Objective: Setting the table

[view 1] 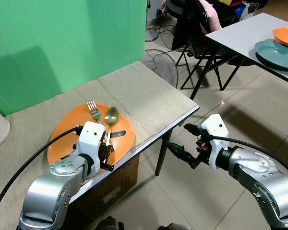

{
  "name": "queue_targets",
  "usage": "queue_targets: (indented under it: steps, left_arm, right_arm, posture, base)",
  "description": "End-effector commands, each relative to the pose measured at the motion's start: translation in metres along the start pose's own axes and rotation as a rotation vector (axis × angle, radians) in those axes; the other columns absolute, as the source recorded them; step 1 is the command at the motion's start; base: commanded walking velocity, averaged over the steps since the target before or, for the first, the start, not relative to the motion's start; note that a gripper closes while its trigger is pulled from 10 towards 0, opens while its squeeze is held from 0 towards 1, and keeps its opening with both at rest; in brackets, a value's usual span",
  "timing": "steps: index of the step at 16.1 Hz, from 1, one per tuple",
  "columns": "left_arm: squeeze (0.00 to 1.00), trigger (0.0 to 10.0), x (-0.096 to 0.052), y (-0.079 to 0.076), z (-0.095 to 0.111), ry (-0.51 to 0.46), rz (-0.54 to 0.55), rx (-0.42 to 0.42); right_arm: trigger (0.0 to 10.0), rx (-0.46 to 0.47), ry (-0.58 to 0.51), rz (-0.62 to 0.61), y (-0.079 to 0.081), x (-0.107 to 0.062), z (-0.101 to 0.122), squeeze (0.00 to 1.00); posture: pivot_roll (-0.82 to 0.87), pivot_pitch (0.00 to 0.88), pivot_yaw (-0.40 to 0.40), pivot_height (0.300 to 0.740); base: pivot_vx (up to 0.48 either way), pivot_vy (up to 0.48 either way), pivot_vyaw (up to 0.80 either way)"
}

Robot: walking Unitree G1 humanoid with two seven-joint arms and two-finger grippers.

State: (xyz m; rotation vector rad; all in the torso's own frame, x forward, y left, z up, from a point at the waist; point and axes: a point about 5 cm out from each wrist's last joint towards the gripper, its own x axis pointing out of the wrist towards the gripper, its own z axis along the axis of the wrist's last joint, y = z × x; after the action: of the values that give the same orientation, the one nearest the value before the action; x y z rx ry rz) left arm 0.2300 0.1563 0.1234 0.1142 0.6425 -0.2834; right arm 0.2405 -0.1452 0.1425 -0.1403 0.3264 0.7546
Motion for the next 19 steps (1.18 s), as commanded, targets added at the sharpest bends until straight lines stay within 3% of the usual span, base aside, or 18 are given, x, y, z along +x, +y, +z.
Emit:
queue_targets:
  steps: [1, 4, 8, 15, 17, 19]
  left_arm:
    - [0.0, 0.0, 0.002, 0.001, -0.015, 0.081, -0.002, -0.007]
    - [0.0, 0.0, 0.0, 0.006, -0.016, 0.074, 0.019, -0.012]
    - [0.0, 0.0, -0.006, 0.008, -0.002, -0.072, 0.009, 0.011]
    - [0.0, 0.0, -0.034, 0.018, 0.004, -0.226, 0.115, 0.001]
    - [0.0, 0.0, -0.045, 0.015, 0.014, -0.381, 0.113, -0.031]
    - [0.0, 0.0, -0.059, 0.0, 0.029, -0.599, 0.01, -0.139]
  right_arm:
    - [10.0, -0.007, 0.001, 0.011, 0.002, -0.002, -0.001, 0.0]
    - [10.0, -0.008, 0.0, 0.014, 0.002, -0.002, -0.001, 0.0]
    - [10.0, -0.011, 0.001, 0.01, 0.001, 0.0, -0.001, 0.0]
    - [10.0, -0.006, -0.008, -0.004, 0.0, -0.001, 0.0, 0.0]
    - [10.0, 0.015, -0.039, -0.013, 0.0, 0.002, 0.001, 0.0]
    - [10.0, 0.064, -0.11, -0.047, 0.003, 0.004, 0.006, 0.0]
  posture:
    - [0.01, 0.056, -0.031, 0.74]
    - [0.01, 0.053, -0.033, 0.74]
    - [0.01, 0.055, -0.037, 0.74]
    - [0.02, 0.061, -0.037, 0.74]
    - [0.02, 0.059, -0.037, 0.74]
    - [0.02, 0.056, -0.036, 0.74]
  base:
    - [0.0, 0.0, 0.0]
    - [0.0, 0.0, 0.0]
    - [0.0, 0.0, 0.0]
    - [0.0, 0.0, 0.0]
    - [0.0, 0.0, 0.0]
    - [0.0, 0.0, 0.0]
